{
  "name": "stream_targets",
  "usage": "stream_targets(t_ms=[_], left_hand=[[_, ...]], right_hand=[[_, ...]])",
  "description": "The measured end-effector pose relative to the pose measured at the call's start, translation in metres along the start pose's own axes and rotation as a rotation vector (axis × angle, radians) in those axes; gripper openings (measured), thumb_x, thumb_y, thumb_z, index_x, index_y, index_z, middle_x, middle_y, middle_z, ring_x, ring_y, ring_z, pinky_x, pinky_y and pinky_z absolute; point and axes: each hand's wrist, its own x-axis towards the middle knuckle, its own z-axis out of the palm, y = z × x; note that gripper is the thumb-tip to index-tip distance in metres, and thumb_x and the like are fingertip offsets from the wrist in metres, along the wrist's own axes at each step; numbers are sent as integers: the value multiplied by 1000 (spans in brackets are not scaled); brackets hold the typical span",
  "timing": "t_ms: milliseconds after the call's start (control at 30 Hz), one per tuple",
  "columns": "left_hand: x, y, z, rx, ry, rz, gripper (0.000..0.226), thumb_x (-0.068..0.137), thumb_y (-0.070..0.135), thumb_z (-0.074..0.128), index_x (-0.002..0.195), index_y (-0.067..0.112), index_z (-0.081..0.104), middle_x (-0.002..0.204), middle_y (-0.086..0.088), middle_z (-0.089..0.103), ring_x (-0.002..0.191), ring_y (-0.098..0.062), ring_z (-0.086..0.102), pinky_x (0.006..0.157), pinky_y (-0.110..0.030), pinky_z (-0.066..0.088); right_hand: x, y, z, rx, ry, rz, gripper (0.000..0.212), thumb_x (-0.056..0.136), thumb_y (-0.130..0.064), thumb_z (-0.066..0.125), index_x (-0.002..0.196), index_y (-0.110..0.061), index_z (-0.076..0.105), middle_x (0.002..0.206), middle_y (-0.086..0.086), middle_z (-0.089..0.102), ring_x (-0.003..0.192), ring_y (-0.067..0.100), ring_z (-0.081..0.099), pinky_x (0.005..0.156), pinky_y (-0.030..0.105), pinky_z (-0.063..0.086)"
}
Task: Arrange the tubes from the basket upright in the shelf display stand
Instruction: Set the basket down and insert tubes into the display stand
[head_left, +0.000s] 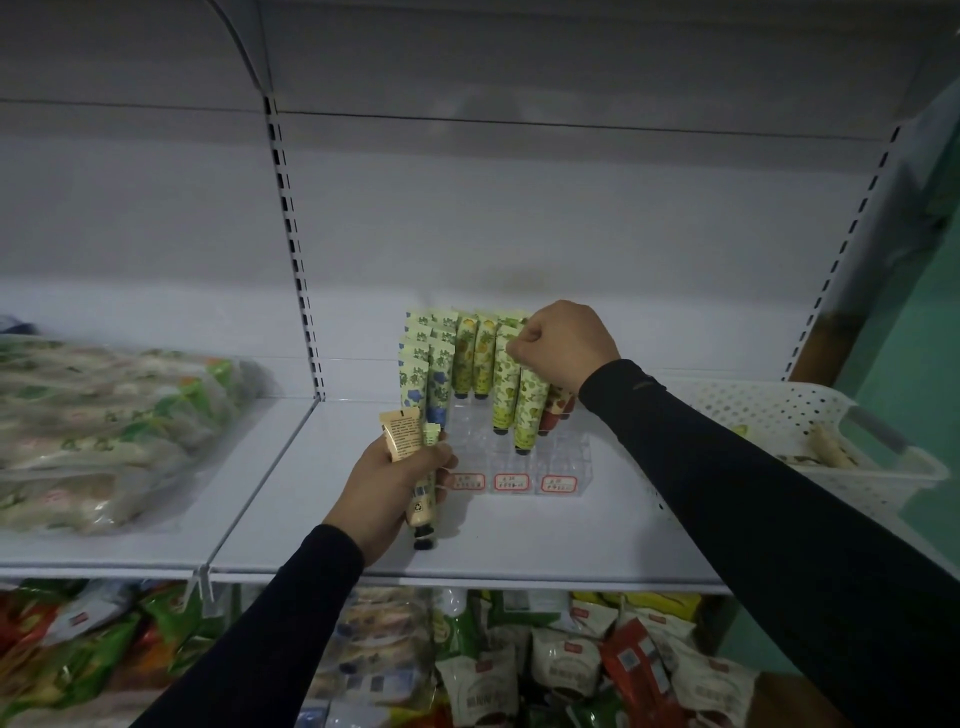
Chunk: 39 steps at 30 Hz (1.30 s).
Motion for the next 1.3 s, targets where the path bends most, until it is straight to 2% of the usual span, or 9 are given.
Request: stream_targets(t_ms=[200, 333, 500, 600, 767, 900, 1033, 1167, 1300], left_hand=[[1, 1, 3, -2, 1, -2, 10, 92, 4, 62, 102, 4, 61, 82, -12, 68, 69, -23, 61, 64, -35, 51], [0, 2, 5, -6, -6, 0, 8, 93, 3, 61, 101, 4, 60, 81, -13, 67, 67, -23, 60, 63, -35, 51], [-1, 4, 8, 1, -5, -7, 9, 93, 3, 61, 102, 4, 61, 80, -12, 68, 66, -22, 61, 61, -33, 52], [-2, 5, 11, -2, -10, -14, 9, 92, 1, 61, 101, 4, 60, 81, -12, 67, 67, -22, 60, 60, -32, 52], [-6, 9, 14, -13, -22, -25, 17, 87, -1, 65, 102, 5, 62, 85, -15, 66, 69, -22, 60, 61, -32, 51], [-9, 12, 14, -69, -92, -55, 33, 85, -3, 62, 117, 5, 61, 92, -14, 68, 68, -20, 62, 62, -30, 53], [-13, 16, 16, -64, -164, -84, 37, 91, -11, 47, 124, 3, 57, 105, -15, 73, 72, -20, 66, 66, -29, 56], [-17, 25, 19, -45, -256, -85, 47, 80, -3, 60, 126, 4, 56, 113, -17, 72, 79, -22, 65, 72, -30, 56], [-22, 29, 25, -44, -280, -76, 53, 71, 4, 59, 124, 6, 58, 113, -17, 72, 82, -21, 68, 76, -33, 57]], right_hand=[[3, -2, -1, -7, -20, 10, 29, 85, -24, 62, 66, -3, 68, 88, 8, 74, 78, 21, 68, 70, 33, 57], [3, -2, 0, -23, -16, 17, 33, 86, -26, 62, 54, -17, 59, 86, 1, 73, 76, 18, 65, 66, 27, 52], [6, -2, 0, -43, -18, 20, 30, 88, -29, 63, 68, -8, 70, 85, 5, 73, 76, 20, 66, 63, 27, 50], [7, 0, 0, -56, -18, 4, 37, 87, -30, 64, 57, -10, 59, 83, 9, 74, 73, 22, 66, 63, 29, 53], [6, -2, -7, 28, 49, -21, 35, 85, -36, 67, 78, -2, 74, 82, 10, 73, 76, 23, 67, 73, 32, 56], [-8, -11, -18, 158, 107, -109, 30, 91, -38, 63, 80, -11, 73, 74, -8, 64, 71, 8, 58, 71, 23, 46], [-34, -23, -12, 303, -110, -216, 24, 92, -40, 64, 85, -19, 74, 81, -16, 66, 70, -1, 58, 63, 16, 43], [-47, -22, 3, 213, -338, -296, 25, 93, -40, 62, 100, -20, 76, 92, -14, 68, 83, 9, 65, 70, 25, 51], [-54, -17, 7, 288, -354, -251, 31, 94, -39, 61, 86, -12, 75, 89, -17, 71, 62, 18, 62, 58, 32, 55]])
